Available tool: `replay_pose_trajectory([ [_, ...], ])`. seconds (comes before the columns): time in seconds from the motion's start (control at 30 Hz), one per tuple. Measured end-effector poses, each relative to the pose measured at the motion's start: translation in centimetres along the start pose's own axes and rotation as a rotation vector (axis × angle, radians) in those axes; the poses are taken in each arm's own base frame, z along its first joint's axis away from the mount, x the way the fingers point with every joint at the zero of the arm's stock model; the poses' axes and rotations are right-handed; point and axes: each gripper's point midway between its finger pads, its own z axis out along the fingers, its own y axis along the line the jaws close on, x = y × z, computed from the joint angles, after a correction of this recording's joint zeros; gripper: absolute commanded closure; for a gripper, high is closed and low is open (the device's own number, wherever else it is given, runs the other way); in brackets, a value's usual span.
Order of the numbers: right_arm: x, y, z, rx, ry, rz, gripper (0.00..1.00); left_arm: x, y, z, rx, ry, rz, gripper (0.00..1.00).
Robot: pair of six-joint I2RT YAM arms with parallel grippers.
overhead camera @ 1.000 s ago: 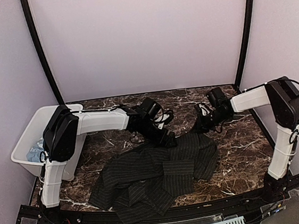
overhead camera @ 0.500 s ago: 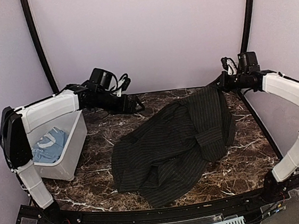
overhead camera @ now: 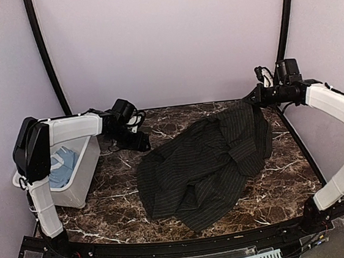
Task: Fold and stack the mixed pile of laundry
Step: Pick up the crumpled shirt from the center of the board.
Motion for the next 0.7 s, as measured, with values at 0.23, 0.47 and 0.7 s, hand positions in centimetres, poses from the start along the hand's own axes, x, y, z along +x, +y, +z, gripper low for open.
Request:
replay_pose_trajectory([
  [0.23, 0.2, 0.0, -0.3, 0.004, 0.005, -0.011, 1.00, 1.3, 1.5, 3.9, -0.080, 0.085, 0.056, 0.29],
  [0.47, 0.6, -0.2, -0.6, 0.013, 0.014, -0.004, 1.00, 2.1, -0.2, 6.4, -0.111, 0.132, 0.148, 0.67],
  [0.7, 0.3, -0.1, -1.7, 0.022, -0.005, -0.008, 1.00, 1.9, -0.8, 6.6, -0.120, 0.129, 0.169, 1.00],
])
